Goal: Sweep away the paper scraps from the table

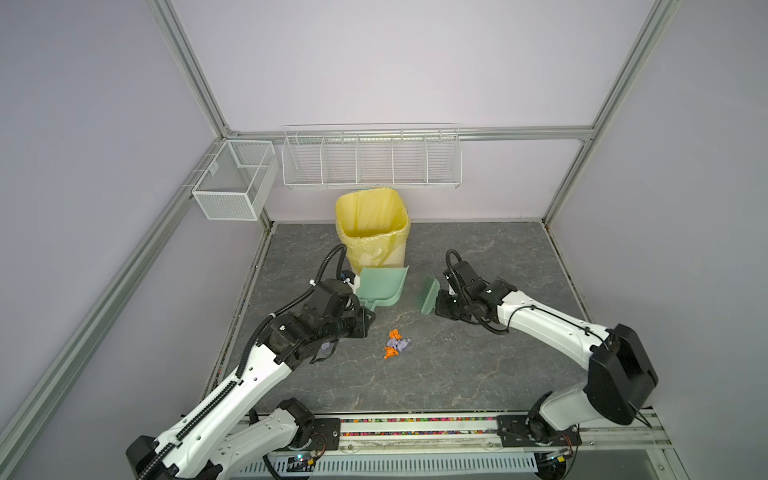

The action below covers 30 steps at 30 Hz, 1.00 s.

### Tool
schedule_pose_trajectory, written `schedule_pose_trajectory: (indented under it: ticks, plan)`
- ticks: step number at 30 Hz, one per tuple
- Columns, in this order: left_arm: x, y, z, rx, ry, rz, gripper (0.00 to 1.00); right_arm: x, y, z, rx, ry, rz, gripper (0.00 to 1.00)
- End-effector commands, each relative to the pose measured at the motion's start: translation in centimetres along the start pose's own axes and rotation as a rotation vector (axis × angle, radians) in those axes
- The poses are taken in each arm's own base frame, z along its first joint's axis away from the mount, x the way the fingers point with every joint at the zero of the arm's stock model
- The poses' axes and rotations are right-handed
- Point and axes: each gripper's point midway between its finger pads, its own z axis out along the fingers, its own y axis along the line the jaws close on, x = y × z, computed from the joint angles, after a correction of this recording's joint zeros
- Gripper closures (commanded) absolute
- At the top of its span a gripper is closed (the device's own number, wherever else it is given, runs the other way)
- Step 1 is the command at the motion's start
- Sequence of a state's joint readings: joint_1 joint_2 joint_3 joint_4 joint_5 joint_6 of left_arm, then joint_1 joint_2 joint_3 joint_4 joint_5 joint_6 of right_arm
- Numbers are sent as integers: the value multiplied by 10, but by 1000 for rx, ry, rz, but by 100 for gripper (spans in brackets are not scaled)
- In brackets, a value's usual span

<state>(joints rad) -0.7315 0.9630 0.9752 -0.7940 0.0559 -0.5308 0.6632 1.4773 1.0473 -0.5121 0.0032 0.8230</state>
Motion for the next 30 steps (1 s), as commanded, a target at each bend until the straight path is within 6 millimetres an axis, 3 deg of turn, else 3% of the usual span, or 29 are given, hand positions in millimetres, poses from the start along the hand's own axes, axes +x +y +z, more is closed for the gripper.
schedule_pose_trajectory:
  ticks: [1,8,15,22,30]
  plan:
    - [-3,-10,5,1,-11,11,100,13,-27,-8,49,42,44,93]
    - [6,-38,24,24,18,52,100,19,-58,-26,53,40,90,93]
    - [18,-64,44,43,50,93,100,32,-93,-58,73,30,124,93]
    - [14,-73,52,60,25,100,100,33,-86,-89,-5,-19,107,93]
    - [24,-77,65,36,58,136,100,18,-74,-128,-24,-108,10,93]
